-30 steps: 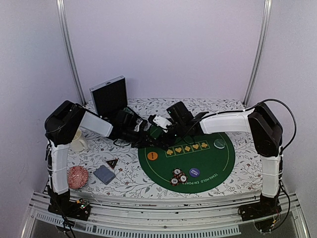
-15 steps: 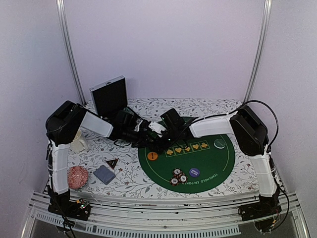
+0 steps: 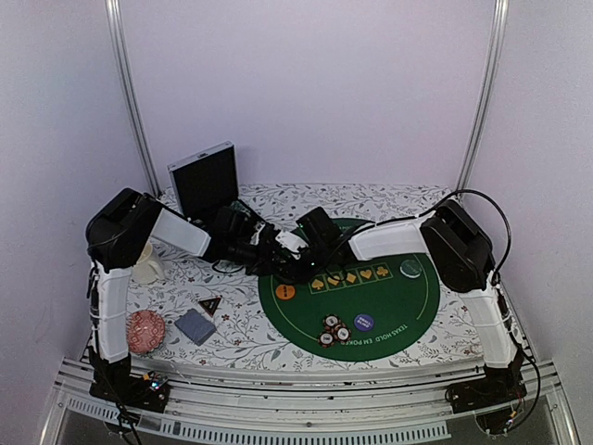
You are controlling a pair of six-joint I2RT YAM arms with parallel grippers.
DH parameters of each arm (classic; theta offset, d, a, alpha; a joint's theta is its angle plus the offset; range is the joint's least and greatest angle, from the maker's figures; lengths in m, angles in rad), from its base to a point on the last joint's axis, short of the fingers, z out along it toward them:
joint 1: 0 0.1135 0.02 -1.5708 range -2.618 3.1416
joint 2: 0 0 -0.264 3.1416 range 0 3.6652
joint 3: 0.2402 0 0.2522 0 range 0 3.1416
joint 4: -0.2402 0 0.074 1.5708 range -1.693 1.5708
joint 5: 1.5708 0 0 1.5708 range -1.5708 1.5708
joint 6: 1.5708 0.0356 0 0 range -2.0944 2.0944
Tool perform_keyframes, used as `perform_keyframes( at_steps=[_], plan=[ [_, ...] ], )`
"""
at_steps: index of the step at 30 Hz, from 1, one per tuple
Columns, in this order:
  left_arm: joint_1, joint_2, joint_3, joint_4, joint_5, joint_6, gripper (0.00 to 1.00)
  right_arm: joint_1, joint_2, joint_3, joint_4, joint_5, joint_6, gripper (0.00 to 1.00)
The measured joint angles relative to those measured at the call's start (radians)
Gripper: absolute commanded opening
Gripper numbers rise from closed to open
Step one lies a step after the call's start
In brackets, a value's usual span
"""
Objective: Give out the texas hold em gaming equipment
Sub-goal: Place the poker chips pile at the big blind area.
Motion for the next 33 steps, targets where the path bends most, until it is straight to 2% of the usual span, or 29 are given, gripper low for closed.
perform_keyframes(
  at_steps=[2, 6, 9, 12, 15, 16, 23, 33],
  plan=[
    [0.002, 0.000, 0.000, -0.001, 0.006, -0.005, 0.16, 0.000, 0.000, -0.006, 0.007, -0.001, 0.003, 0.36],
    [0.003, 0.000, -0.002, 0.001, 0.006, -0.005, 0.29, 0.000, -0.001, -0.019, 0.031, -0.002, 0.007, 0.36],
    [0.003, 0.000, -0.006, 0.004, 0.004, -0.001, 0.42, 0.000, -0.005, -0.030, 0.045, -0.002, 0.008, 0.38],
    [0.003, -0.004, -0.007, 0.004, -0.007, 0.034, 0.63, 0.000, -0.010, -0.043, 0.058, -0.009, 0.021, 0.38],
    [-0.003, -0.031, -0.002, -0.026, -0.040, 0.073, 0.95, -0.001, -0.019, -0.057, 0.069, -0.018, 0.035, 0.39],
    [-0.002, -0.039, 0.000, -0.037, -0.051, 0.083, 0.98, -0.002, -0.033, -0.060, 0.080, -0.030, 0.037, 0.39],
    [-0.004, -0.092, 0.014, -0.125, -0.198, 0.176, 0.98, -0.002, -0.061, -0.060, 0.081, -0.027, 0.042, 0.39],
    [-0.007, -0.136, 0.014, -0.222, -0.312, 0.234, 0.98, -0.002, -0.045, -0.039, 0.063, -0.030, 0.052, 0.39]
  ],
)
